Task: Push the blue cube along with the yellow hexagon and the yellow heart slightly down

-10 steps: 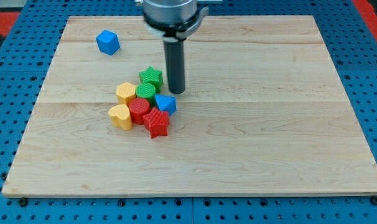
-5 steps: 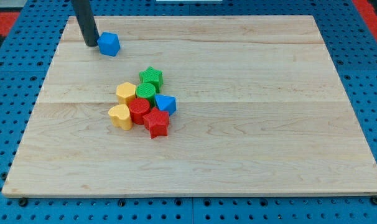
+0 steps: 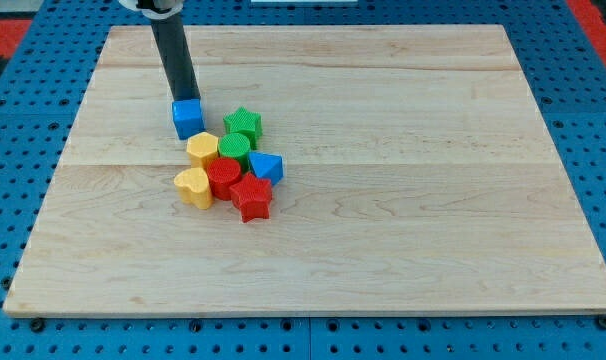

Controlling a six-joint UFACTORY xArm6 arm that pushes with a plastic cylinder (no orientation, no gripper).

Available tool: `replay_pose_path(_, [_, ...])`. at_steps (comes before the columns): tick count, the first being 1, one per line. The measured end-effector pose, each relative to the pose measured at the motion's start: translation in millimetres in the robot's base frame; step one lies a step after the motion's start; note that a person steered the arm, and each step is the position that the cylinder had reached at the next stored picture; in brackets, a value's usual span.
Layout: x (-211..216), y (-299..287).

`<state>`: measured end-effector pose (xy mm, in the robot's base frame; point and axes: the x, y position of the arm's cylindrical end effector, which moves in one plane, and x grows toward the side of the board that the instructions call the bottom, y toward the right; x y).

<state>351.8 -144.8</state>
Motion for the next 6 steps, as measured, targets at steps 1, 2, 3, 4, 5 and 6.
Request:
replay_pose_path(1, [49.1, 9.5])
replay_pose_path(2, [52.4, 7.0])
replay_pose_path(3, [58.0, 13.4])
replay_pose_path(4, [54.2, 12.3])
replay_pose_path(5, [49.8, -58.4])
replay_pose_path(6, [81.5, -70.6])
